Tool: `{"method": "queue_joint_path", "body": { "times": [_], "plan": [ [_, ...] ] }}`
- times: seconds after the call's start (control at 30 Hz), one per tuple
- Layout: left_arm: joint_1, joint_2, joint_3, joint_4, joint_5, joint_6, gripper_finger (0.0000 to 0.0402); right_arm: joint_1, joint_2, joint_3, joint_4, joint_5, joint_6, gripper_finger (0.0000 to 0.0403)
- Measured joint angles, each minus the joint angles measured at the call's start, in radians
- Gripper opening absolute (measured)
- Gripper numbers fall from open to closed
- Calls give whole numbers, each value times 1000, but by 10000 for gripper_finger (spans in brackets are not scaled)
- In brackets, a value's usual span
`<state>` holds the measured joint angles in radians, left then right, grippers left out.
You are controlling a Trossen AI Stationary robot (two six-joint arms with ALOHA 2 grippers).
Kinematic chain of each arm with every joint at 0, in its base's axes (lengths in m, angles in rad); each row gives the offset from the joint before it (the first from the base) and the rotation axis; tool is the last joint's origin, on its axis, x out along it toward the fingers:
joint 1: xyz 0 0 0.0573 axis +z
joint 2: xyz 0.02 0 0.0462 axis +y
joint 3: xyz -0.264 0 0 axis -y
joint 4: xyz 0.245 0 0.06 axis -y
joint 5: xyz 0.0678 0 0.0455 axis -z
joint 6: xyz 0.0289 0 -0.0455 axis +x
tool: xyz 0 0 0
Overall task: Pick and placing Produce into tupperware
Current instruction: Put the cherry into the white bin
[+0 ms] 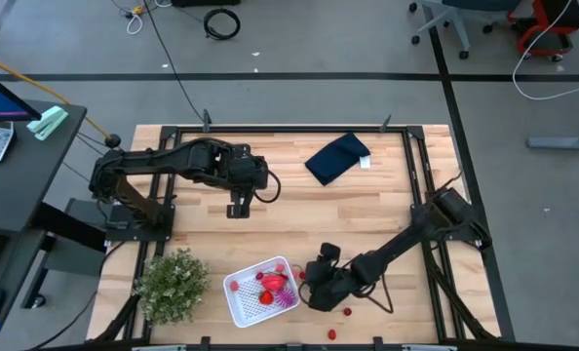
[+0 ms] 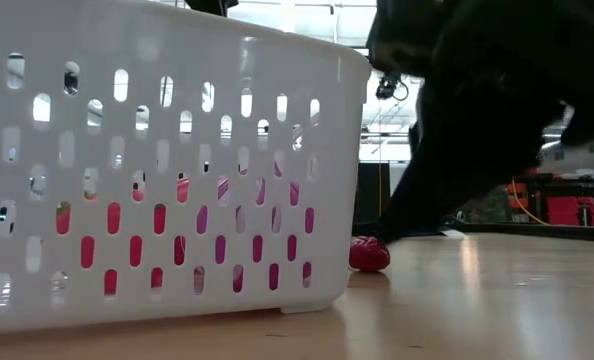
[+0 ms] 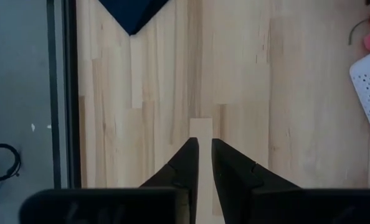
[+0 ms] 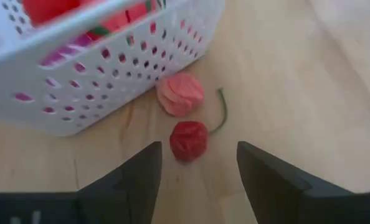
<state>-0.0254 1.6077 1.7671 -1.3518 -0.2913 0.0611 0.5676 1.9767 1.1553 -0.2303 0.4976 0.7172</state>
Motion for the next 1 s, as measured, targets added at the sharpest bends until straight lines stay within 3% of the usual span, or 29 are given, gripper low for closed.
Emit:
{"method": "queue_joint_path", "body": {
  "times": [0.43, 0.67, 0.9, 1.0],
  "plan": [
    [0, 0, 0, 0, 0, -31, 49, -27, 84, 4, 122, -16, -10, 199],
    [0, 0, 0, 0, 0, -24, 56, -31, -9, 0, 98, -12, -14, 123],
    [0, 0, 0, -11, 0, -24, 49, -26, -144, 0, -39, -10, 16, 34],
    [-1, 0, 0, -22, 0, -26, 49, -28, -180, 0, -35, -49, 41, 19]
  ]
}}
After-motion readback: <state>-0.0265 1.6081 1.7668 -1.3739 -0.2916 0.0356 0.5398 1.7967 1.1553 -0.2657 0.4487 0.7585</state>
